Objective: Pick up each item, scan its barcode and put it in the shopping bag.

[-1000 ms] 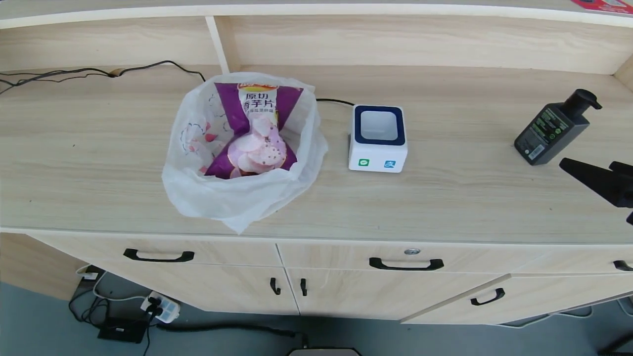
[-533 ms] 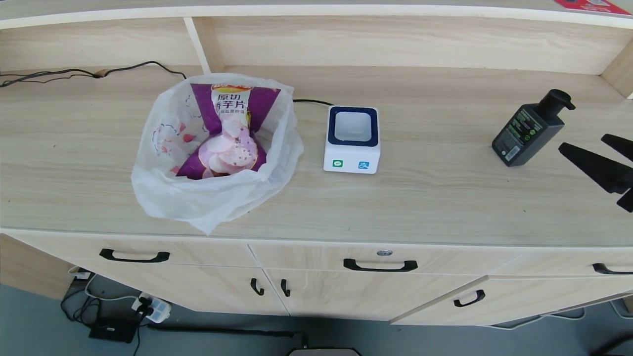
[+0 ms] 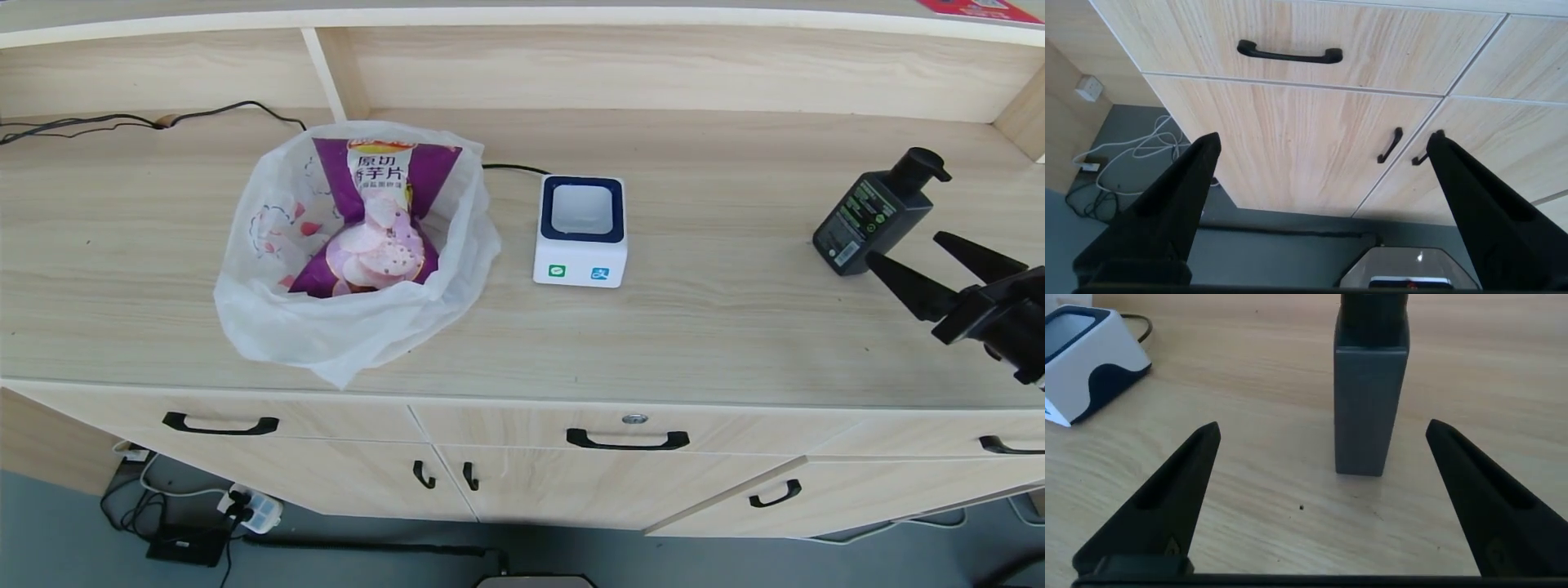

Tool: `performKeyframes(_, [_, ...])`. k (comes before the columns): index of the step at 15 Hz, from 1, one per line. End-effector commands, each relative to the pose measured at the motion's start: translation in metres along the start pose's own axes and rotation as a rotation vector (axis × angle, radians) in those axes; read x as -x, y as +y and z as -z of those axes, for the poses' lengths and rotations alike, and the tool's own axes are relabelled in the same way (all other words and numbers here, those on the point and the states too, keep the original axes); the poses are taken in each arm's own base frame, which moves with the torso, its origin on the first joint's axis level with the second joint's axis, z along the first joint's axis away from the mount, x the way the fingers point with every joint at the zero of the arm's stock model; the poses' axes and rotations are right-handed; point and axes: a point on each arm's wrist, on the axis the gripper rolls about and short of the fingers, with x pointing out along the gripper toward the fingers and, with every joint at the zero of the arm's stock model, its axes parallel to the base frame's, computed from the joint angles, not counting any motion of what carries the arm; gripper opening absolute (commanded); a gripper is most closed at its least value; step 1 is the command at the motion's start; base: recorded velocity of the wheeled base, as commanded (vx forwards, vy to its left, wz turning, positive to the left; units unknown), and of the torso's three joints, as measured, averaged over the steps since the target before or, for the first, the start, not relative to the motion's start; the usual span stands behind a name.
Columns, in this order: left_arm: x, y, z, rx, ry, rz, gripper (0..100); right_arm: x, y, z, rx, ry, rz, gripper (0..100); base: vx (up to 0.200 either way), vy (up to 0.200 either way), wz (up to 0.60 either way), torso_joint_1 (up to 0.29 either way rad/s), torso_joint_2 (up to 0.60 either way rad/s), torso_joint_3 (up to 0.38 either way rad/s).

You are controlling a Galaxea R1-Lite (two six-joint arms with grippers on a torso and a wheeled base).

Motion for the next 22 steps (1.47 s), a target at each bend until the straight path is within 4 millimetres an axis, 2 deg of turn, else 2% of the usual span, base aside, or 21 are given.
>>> performKeyframes(1, [0.000, 0.000, 0.000, 0.000, 0.000, -0.001, 100, -0.006, -0.003, 0.012, -0.021, 0.029, -0.001, 100, 0.000, 0.000, 0.00, 0.000, 0.00, 0.000])
performKeyframes(8, [0.000, 0.000, 0.000, 0.002, 0.001, 0.000, 100, -0.041, -0.027, 0.031, -0.021, 0.017, 0.008, 100, 0.000, 0.000, 0.00, 0.000, 0.00, 0.000])
performKeyframes(13, [0.000, 0.000, 0.000, 0.000, 0.000, -0.001, 100, -0.071, -0.044, 0.023, -0.006, -0.072, -0.002, 100, 0.000, 0.000, 0.00, 0.000, 0.00, 0.000])
performKeyframes(17, [0.000, 0.000, 0.000, 0.000, 0.000, -0.001, 100, -0.077, -0.047, 0.029, -0.013, -0.067, -0.005, 100, 0.000, 0.000, 0.00, 0.000, 0.00, 0.000])
performKeyframes(22, [0.000, 0.000, 0.000, 0.000, 0.000, 0.001, 100, -0.082, -0.047, 0.025, -0.027, -0.088, 0.008, 100, 0.000, 0.000, 0.00, 0.000, 0.00, 0.000])
